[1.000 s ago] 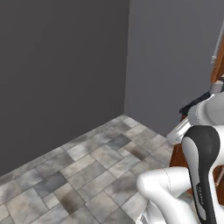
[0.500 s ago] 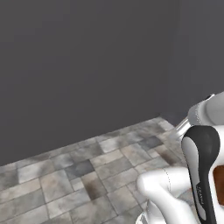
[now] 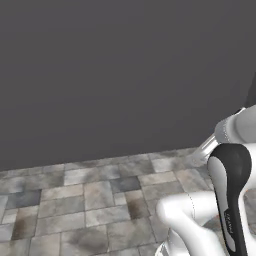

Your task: Pick the candle and candle from the dining table and place them in the open cabinet. Close the cabinet after placing the objects.

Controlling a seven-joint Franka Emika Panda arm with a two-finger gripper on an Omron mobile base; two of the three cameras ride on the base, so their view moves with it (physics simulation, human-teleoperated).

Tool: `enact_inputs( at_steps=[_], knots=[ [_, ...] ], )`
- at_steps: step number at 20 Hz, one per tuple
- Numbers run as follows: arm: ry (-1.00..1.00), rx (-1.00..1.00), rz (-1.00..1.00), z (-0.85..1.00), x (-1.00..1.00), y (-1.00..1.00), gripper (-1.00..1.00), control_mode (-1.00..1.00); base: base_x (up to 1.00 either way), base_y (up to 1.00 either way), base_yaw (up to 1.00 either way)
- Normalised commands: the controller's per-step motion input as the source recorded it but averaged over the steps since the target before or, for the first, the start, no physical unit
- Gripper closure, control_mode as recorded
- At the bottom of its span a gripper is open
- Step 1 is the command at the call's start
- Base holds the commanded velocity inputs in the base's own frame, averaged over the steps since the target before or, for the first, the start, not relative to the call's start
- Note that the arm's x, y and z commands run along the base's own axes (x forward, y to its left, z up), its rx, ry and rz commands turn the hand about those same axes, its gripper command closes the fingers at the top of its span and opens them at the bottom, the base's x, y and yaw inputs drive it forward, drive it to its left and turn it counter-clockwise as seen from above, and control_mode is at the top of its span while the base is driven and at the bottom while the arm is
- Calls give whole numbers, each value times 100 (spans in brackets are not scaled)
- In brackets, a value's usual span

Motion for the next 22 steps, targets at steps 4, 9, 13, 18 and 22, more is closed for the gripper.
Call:
enact_inputs(
  at_steps=[4, 9, 13, 18, 22],
  knots=[
    [0, 0, 0, 0, 0, 0, -100, 100, -5, 0, 47],
    [0, 0, 0, 0, 0, 0, -100, 100, -3, 0, 46],
    [0, 0, 0, 0, 0, 0, -100, 100, 0, 0, 44],
    [0, 0, 0, 0, 0, 0, -100, 100, 0, -1, 40],
    [0, 0, 0, 0, 0, 0, -100, 100, 6, -13, 36]
  ],
)
